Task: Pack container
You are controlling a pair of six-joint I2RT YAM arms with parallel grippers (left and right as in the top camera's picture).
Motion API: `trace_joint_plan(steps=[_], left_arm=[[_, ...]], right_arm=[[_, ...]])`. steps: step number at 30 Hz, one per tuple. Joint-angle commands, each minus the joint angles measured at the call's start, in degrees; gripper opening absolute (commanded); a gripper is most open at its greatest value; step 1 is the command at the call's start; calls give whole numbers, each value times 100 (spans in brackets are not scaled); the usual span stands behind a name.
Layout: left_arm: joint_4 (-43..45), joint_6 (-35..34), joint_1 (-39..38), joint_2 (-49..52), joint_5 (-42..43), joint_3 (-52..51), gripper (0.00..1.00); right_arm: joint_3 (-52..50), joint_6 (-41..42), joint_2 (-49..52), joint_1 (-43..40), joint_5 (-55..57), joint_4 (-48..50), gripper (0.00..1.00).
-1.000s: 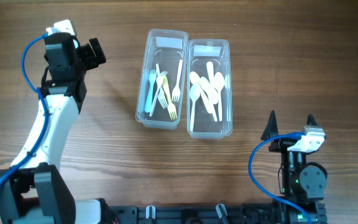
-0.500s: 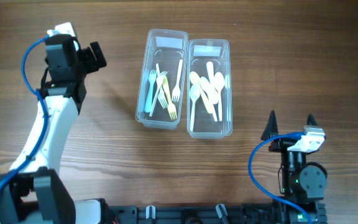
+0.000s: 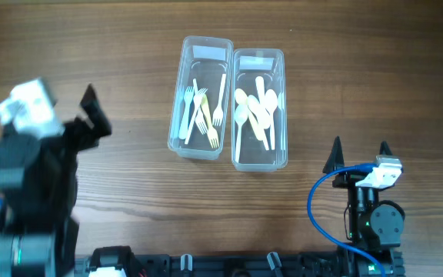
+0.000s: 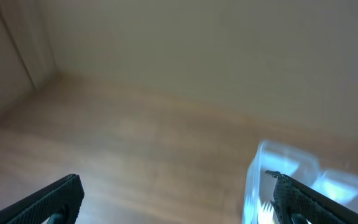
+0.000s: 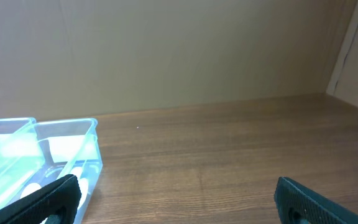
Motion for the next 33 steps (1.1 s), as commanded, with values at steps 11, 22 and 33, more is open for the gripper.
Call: trace_joint_plan(steps=[11,22,33], left_arm=[[-765,251,-17,-1488,-492,28,100],[-2041,254,-17,-2643,378,-249,100],[-1434,256,-15,-3320,767,-1652,100]], right_arm=[[2,96,22,2,103,24,100],[2,103,22,2,103,24,100],[2,98,22,2,103,24,100]])
